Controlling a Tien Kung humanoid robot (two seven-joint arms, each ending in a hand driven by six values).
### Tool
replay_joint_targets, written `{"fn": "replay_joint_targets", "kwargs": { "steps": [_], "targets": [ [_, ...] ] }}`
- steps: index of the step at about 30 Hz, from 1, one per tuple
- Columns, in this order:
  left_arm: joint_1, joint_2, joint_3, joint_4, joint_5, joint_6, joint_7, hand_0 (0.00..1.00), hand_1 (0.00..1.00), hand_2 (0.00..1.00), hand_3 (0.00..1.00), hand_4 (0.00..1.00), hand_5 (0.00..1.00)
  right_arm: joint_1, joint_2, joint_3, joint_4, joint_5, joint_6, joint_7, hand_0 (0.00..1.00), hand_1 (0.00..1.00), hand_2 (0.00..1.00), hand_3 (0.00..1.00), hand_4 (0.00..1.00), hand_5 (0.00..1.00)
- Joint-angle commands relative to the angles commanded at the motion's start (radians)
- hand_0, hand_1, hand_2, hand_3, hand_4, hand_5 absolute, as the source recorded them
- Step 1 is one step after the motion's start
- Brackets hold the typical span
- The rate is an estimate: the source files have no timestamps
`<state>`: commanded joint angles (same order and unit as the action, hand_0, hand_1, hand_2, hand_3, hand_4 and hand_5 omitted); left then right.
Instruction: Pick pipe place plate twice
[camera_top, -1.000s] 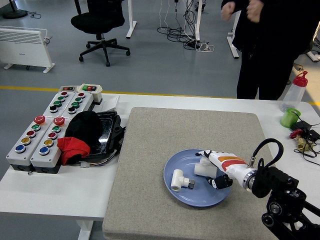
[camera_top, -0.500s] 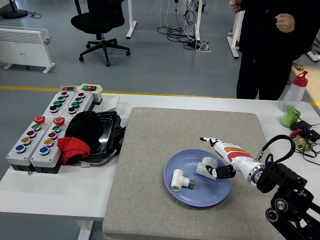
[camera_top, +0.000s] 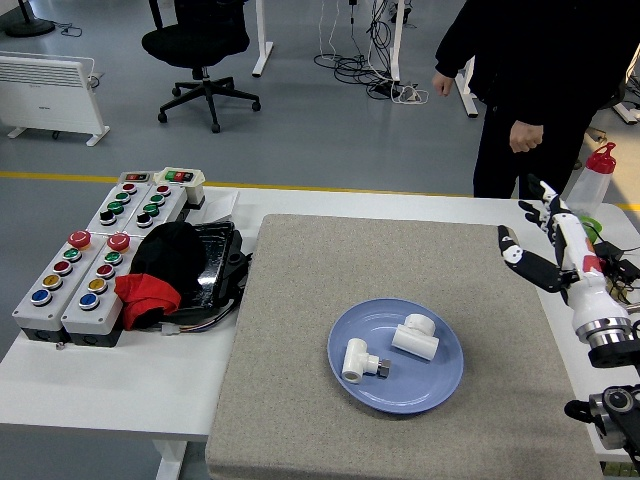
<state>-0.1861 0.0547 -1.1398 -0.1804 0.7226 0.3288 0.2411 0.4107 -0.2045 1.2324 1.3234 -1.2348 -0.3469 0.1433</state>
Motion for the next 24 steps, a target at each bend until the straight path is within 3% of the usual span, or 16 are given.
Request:
{"fn": "replay_joint_targets", "kwargs": {
  "steps": [1, 10, 17, 24],
  "targets": [
    [0.000, 0.000, 0.000, 0.000, 0.001, 0.000, 0.000, 0.722, 0.768, 0.733, 0.693, 0.440, 0.998, -0.019, 0.001, 0.031, 0.001, 0.041, 0.014, 0.003, 0.829, 0.795, 0.878, 0.868, 0.555, 0.367],
    [0.000, 0.000, -0.008, 0.000, 0.015, -0.001, 0.002, 0.722, 0.768, 0.734, 0.693, 0.440, 0.998, -0.143, 0.013, 0.281, 0.001, 0.418, 0.107, -0.018, 0.813, 0.779, 0.853, 0.853, 0.549, 0.416],
    [0.005, -0.001, -0.015, 0.000, 0.027, -0.001, 0.005, 0.722, 0.768, 0.734, 0.694, 0.440, 0.998, -0.206, 0.005, 0.338, 0.005, 0.706, 0.135, -0.052, 0.806, 0.769, 0.820, 0.806, 0.540, 0.438],
    [0.011, -0.002, -0.024, -0.001, 0.042, -0.001, 0.009, 0.722, 0.768, 0.734, 0.693, 0.439, 0.998, -0.234, 0.003, 0.342, 0.003, 0.719, 0.156, -0.069, 0.802, 0.768, 0.809, 0.785, 0.545, 0.440]
  ]
}}
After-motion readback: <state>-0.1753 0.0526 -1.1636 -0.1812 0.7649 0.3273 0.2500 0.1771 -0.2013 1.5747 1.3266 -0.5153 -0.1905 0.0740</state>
